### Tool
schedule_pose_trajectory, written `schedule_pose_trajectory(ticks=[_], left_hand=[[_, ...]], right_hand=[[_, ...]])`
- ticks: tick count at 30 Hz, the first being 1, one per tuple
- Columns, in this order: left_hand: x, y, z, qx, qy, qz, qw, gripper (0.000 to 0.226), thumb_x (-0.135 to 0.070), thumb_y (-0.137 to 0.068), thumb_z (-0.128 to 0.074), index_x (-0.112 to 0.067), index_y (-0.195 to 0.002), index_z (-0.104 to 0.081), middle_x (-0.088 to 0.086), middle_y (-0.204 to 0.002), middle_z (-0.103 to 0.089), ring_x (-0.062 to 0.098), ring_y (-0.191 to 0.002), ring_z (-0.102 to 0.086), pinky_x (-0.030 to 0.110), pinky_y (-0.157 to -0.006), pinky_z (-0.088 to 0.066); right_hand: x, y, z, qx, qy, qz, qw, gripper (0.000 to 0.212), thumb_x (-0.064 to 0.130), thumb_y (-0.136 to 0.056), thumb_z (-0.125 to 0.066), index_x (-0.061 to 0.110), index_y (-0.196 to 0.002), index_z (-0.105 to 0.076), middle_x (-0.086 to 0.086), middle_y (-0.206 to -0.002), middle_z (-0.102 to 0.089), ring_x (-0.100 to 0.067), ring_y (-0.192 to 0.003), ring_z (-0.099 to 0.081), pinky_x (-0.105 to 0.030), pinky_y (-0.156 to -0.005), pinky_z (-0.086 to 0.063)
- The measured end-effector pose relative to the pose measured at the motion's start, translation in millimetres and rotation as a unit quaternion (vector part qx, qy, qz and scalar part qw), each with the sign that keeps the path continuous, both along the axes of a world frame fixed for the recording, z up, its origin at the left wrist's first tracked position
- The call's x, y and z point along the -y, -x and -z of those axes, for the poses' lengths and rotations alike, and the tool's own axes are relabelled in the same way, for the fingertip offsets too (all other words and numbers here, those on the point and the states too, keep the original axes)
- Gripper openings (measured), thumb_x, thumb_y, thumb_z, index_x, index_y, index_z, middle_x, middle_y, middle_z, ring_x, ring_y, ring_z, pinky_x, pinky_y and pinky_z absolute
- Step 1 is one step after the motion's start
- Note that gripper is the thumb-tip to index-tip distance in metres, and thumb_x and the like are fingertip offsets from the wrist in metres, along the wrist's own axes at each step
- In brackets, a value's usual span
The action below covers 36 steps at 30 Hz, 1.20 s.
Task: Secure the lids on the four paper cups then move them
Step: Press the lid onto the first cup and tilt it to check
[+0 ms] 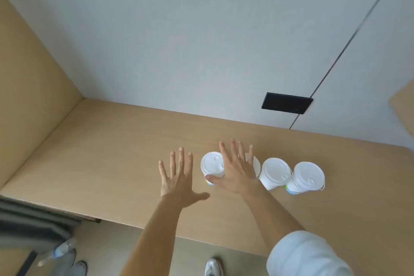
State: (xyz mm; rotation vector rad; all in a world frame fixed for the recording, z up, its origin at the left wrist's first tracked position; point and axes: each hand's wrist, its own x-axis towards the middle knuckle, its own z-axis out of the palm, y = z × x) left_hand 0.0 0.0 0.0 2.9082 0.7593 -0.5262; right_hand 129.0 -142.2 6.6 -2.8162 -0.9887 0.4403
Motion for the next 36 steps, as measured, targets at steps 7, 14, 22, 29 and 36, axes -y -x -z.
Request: schedule_pose_trajectory(ticks=[7, 14, 22, 29, 36], left_hand=[[-1, -7, 22, -0.018, 0.027, 0.000, 0.999, 0.141, -0.093, -0.069, -0.050, -0.018, -0.156, 0.032, 0.011, -0.161, 0.043, 0.035, -0.151, 0.035, 0.069, -0.119, 0.015], [-7, 3, 20, -0.015, 0.031, 0.018, 0.999, 0.141, -0.093, -0.070, -0.051, -0.019, -0.156, 0.033, 0.010, -0.162, 0.043, 0.036, -0.151, 0.035, 0.070, -0.119, 0.015], [-16, 41, 10, -0.013, 0.035, 0.062, 0.997, 0.142, -0.094, -0.068, -0.050, -0.020, -0.155, 0.034, 0.010, -0.161, 0.044, 0.035, -0.151, 0.035, 0.069, -0.119, 0.016], [-23, 85, 13, -0.035, 0.056, 0.093, 0.993, 0.145, -0.098, -0.064, -0.046, -0.020, -0.155, 0.034, 0.008, -0.159, 0.046, 0.033, -0.150, 0.037, 0.069, -0.119, 0.016], [-28, 85, 8, -0.019, 0.068, 0.094, 0.993, 0.146, -0.103, -0.059, -0.040, -0.021, -0.155, 0.033, 0.007, -0.161, 0.044, 0.032, -0.152, 0.034, 0.067, -0.120, 0.015]], right_hand=[[-11, -7, 27, 0.016, 0.007, -0.068, 0.998, 0.119, 0.084, -0.081, -0.053, 0.023, -0.168, 0.001, -0.004, -0.173, -0.020, -0.032, -0.162, 0.002, -0.061, -0.118, 0.020], [-11, 7, 22, 0.017, -0.037, -0.061, 0.997, 0.117, 0.077, -0.083, -0.057, 0.020, -0.168, -0.002, 0.000, -0.156, -0.048, -0.032, -0.161, -0.014, -0.061, -0.120, 0.020], [2, 61, 30, 0.083, -0.066, -0.024, 0.994, 0.120, 0.084, -0.067, -0.049, 0.012, -0.162, -0.034, -0.005, -0.131, -0.067, -0.036, -0.142, -0.051, -0.059, -0.120, 0.007], [6, 110, 42, 0.108, -0.067, -0.004, 0.992, 0.119, 0.085, -0.065, -0.056, 0.009, -0.156, -0.043, 0.000, -0.117, -0.070, -0.030, -0.124, -0.062, -0.064, -0.121, -0.012], [9, 120, 35, 0.070, -0.073, 0.052, 0.994, 0.119, 0.091, -0.066, -0.050, 0.014, -0.156, -0.042, -0.001, -0.133, -0.060, -0.028, -0.130, -0.054, -0.056, -0.119, -0.016]])
